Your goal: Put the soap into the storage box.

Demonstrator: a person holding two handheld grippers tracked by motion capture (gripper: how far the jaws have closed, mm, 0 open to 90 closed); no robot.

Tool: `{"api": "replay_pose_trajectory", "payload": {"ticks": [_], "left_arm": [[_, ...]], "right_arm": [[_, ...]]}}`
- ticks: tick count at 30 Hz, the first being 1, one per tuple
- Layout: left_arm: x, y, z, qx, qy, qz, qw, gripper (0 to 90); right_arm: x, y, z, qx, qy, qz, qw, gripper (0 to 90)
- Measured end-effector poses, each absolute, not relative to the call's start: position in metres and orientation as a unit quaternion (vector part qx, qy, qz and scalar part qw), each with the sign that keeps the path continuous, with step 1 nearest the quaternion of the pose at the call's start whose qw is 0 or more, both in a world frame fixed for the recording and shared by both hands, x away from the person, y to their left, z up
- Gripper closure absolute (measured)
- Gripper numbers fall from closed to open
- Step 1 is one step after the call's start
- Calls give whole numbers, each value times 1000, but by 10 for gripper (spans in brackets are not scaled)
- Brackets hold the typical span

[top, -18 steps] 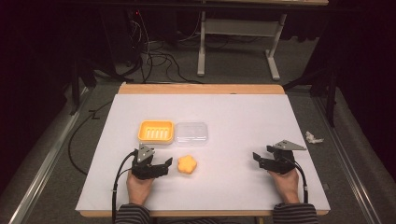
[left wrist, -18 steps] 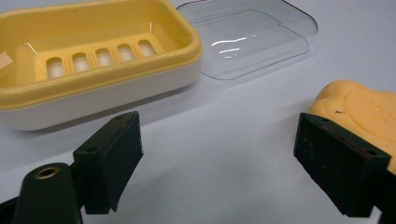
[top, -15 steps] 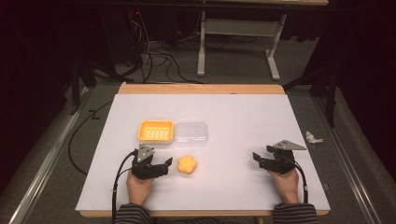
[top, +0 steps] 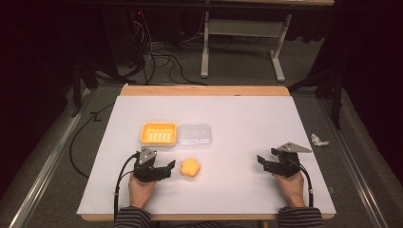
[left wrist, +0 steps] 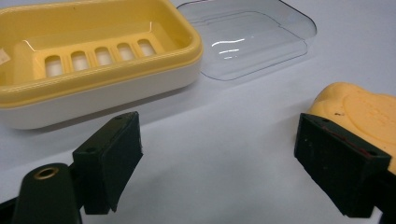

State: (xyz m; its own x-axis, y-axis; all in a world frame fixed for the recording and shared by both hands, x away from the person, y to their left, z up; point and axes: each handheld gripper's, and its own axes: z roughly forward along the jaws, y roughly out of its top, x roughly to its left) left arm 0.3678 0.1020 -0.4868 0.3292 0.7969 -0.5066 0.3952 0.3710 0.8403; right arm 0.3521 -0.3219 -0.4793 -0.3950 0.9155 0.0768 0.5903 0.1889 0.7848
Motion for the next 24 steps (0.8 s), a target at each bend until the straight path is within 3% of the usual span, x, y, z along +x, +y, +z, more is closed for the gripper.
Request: {"api": "replay_pose_trajectory", "payload": {"ticks": [13,24], "left_arm": [[358,101,-476,535,555,166,615,146],[354,88,-465,567,534,158,607,143]], "right_arm": [[355,-323,-480,519,738,382,201,278],[357,-321,-481,514,748,371,196,279]]}}
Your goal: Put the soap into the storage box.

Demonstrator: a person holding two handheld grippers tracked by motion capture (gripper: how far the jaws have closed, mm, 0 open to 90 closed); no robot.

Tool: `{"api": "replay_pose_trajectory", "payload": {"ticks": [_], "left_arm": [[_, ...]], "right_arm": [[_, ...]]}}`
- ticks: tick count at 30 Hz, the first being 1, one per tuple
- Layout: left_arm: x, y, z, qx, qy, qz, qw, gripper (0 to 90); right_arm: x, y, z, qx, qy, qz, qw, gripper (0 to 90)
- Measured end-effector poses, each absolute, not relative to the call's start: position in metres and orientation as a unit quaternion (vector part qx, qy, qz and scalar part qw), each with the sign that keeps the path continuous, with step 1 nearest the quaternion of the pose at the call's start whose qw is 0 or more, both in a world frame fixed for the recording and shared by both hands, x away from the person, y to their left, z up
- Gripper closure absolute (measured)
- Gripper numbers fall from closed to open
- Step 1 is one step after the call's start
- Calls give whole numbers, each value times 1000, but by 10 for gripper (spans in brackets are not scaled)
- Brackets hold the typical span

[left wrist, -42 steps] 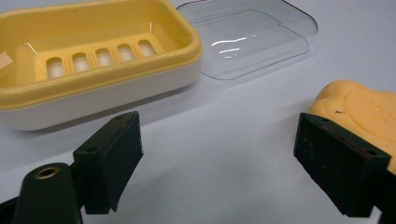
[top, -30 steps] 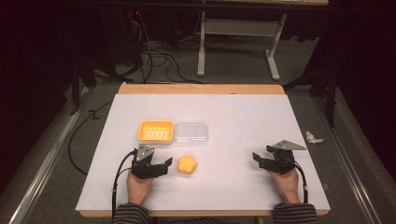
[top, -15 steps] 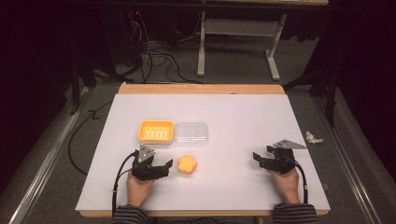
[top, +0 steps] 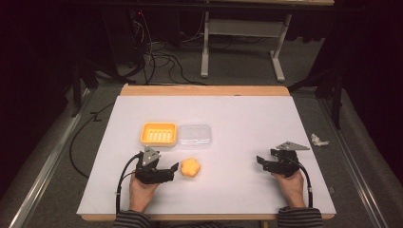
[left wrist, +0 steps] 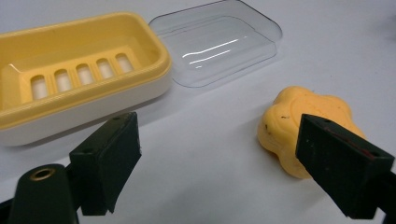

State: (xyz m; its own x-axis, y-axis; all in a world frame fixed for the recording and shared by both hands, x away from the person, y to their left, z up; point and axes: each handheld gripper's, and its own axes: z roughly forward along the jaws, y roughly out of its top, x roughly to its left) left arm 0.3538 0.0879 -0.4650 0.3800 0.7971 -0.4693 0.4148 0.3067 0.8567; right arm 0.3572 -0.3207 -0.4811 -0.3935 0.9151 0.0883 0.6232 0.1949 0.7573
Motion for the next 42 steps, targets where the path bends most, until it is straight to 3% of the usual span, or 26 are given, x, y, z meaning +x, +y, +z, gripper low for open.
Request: {"api": "replay_pose_trajectory", "payload": {"ticks": [11,32,42], "left_arm": [[354,64,-456,579,517,148,613,140],[352,19,-476,645,503,144,557,120],[348,12,-489,661,504,146,536,174]], "right_arm": [[358,-319,-481,512,755,361,194,279],[358,-319,-481,514,754,361,193,278],[358,-319,-481,513,755,360,193,277]]}}
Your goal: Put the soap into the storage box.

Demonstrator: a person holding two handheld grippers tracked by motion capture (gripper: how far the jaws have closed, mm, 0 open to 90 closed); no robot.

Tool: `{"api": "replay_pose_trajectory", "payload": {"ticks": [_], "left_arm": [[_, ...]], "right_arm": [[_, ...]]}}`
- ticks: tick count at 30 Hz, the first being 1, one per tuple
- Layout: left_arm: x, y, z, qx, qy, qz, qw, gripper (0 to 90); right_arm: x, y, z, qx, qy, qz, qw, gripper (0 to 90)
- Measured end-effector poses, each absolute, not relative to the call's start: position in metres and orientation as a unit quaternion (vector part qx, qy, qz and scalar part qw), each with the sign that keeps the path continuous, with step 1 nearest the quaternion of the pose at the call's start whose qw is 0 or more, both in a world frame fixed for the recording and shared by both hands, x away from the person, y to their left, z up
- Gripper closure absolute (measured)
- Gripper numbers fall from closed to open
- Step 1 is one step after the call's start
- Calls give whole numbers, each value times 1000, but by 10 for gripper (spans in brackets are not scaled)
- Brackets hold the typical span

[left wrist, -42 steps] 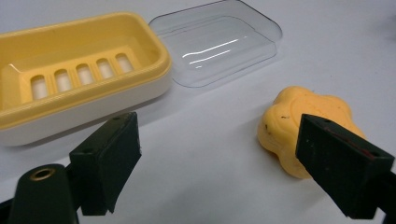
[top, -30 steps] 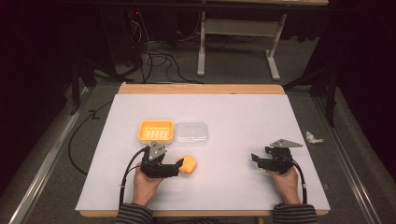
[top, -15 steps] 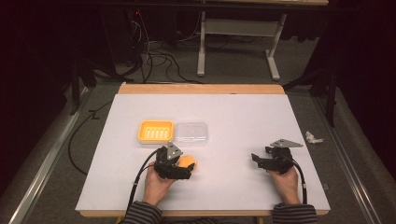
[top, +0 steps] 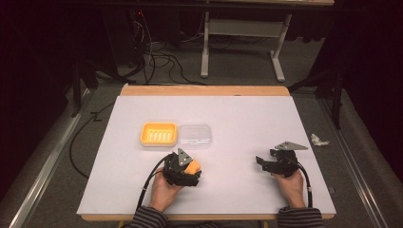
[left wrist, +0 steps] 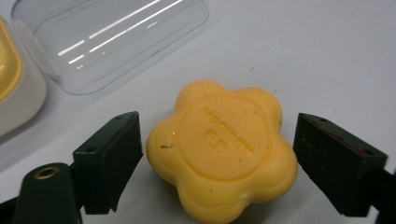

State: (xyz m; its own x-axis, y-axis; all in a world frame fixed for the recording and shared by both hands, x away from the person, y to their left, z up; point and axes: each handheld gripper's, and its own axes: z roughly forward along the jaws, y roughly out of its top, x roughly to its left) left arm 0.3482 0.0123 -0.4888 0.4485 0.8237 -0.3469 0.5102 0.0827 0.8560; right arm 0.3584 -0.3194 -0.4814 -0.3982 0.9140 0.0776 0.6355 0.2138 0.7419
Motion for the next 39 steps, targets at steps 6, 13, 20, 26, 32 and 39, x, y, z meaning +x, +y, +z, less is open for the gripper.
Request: {"api": "replay_pose_trajectory", "payload": {"ticks": [6,13,20,26,32,39], "left_arm": [[348,10,-492,662,509,150,529,219],[349,12,-491,659,515,151,527,265],[351,13,-488,647,533,133,529,269],[350,15,-484,646,534,127,531,271],[348,18,-480,645,531,131,534,274],[349,26,-471,632,534,131,546,276]], "right_arm": [[358,-319,-481,514,754,360,194,279],[358,-319,-481,513,755,359,194,277],[358,-319,-482,513,755,360,195,275],[358,-319,-482,512,755,360,194,275],[358,-319,-481,512,756,359,194,273],[358,-319,-482,512,756,358,194,273]]}}
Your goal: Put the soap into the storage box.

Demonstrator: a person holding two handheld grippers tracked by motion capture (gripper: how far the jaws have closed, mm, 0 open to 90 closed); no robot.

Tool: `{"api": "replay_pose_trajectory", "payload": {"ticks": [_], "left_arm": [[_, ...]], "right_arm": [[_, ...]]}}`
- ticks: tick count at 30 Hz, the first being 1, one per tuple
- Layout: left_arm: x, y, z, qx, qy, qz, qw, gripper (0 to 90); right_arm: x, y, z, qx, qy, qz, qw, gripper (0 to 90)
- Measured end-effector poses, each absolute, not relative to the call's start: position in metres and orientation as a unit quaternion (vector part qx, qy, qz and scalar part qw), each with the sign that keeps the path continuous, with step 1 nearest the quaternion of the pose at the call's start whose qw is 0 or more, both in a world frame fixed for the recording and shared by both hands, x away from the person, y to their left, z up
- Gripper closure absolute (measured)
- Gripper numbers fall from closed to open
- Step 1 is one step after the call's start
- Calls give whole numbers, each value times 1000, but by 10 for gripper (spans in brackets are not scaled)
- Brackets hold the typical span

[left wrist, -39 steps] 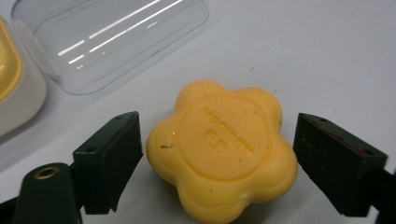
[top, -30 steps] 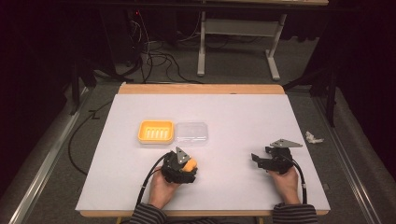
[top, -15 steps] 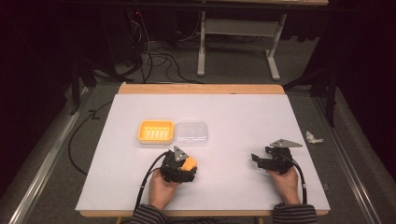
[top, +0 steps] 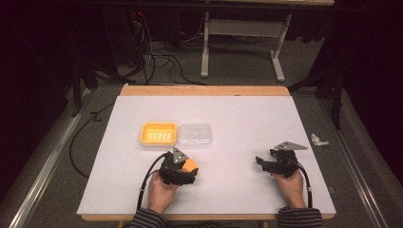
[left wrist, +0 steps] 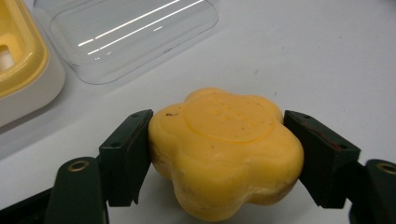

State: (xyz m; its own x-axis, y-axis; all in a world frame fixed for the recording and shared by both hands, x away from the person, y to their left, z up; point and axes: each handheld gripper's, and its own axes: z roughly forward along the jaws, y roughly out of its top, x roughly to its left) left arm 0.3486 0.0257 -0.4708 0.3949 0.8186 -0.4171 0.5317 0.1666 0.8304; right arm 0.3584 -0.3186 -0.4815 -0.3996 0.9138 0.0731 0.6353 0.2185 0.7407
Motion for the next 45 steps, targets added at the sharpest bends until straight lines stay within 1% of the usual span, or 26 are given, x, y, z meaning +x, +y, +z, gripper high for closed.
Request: {"api": "replay_pose_trajectory", "payload": {"ticks": [5,10,19,24,34,39,45], "left_arm": [[350,33,-464,622,538,134,553,277],[353,41,-449,609,539,140,565,277],[361,54,-436,596,545,150,571,278],[368,64,-426,584,551,157,575,278],[379,77,-417,572,562,167,573,278],[386,82,-414,569,568,171,569,278],[394,86,-412,566,572,179,566,278]], "right_arm": [[358,-319,-482,512,756,358,195,273],[358,-319,-481,512,756,359,195,274],[357,-318,-481,511,754,361,202,267],[352,-317,-479,502,749,372,221,270],[348,-314,-478,489,754,372,233,268],[347,-312,-478,482,753,372,249,252],[346,-313,-478,485,750,372,253,246]]}}
